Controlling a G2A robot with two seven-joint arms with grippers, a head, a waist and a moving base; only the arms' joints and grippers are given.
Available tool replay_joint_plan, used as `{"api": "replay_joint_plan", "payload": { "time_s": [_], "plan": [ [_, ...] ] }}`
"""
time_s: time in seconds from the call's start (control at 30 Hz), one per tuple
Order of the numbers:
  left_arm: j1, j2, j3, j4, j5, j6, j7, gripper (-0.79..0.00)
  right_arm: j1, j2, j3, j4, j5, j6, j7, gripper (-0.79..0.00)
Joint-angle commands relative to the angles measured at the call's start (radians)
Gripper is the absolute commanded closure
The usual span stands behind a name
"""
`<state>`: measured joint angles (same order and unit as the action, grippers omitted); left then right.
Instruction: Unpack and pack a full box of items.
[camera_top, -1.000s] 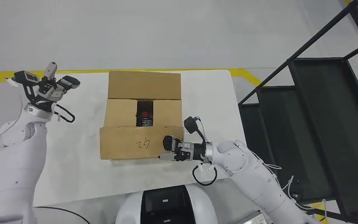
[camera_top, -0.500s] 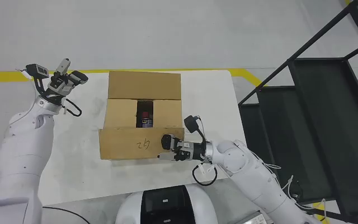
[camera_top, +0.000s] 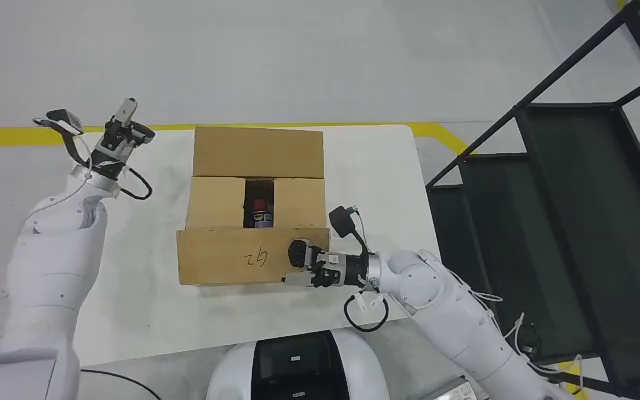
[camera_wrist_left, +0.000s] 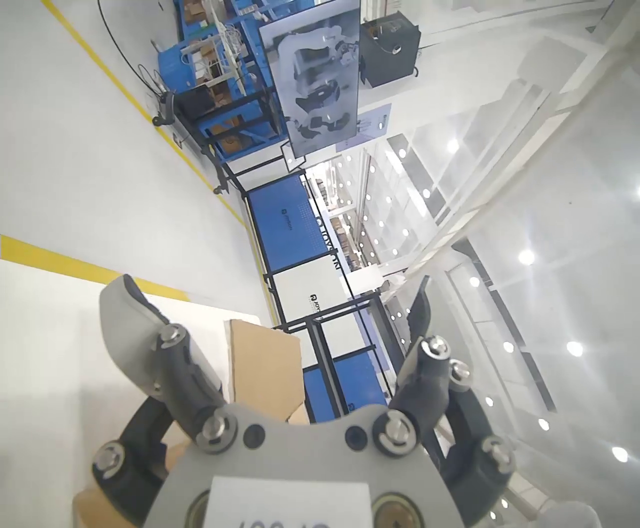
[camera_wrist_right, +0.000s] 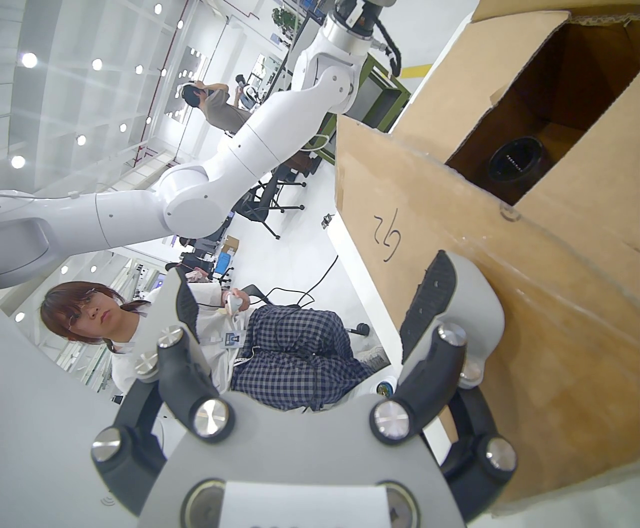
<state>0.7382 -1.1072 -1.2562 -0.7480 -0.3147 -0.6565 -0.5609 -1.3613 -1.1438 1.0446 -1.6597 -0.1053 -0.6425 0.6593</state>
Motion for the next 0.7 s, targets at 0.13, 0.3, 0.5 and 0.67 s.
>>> {"api": "replay_joint_plan", "payload": {
  "time_s": [0.13, 0.3, 0.5, 0.67],
  "plan": [
    [-0.105, -0.051, 0.112, 0.151, 0.060, -0.014, -0.014, -0.785, 0.000, 0.000, 0.000, 0.000, 0.000, 0.000, 0.000, -0.785],
    [-0.161, -0.080, 0.158, 0.242, 0.062, -0.023, -0.086, -0.785, 0.000, 0.000, 0.000, 0.000, 0.000, 0.000, 0.000, -0.785],
    [-0.197, -0.091, 0.146, 0.306, -0.058, -0.050, -0.305, -0.785, 0.000, 0.000, 0.000, 0.000, 0.000, 0.000, 0.000, -0.785],
    [-0.215, -0.083, 0.116, 0.340, -0.155, -0.034, -0.513, -0.785, 0.000, 0.000, 0.000, 0.000, 0.000, 0.000, 0.000, -0.785]
  ]
}}
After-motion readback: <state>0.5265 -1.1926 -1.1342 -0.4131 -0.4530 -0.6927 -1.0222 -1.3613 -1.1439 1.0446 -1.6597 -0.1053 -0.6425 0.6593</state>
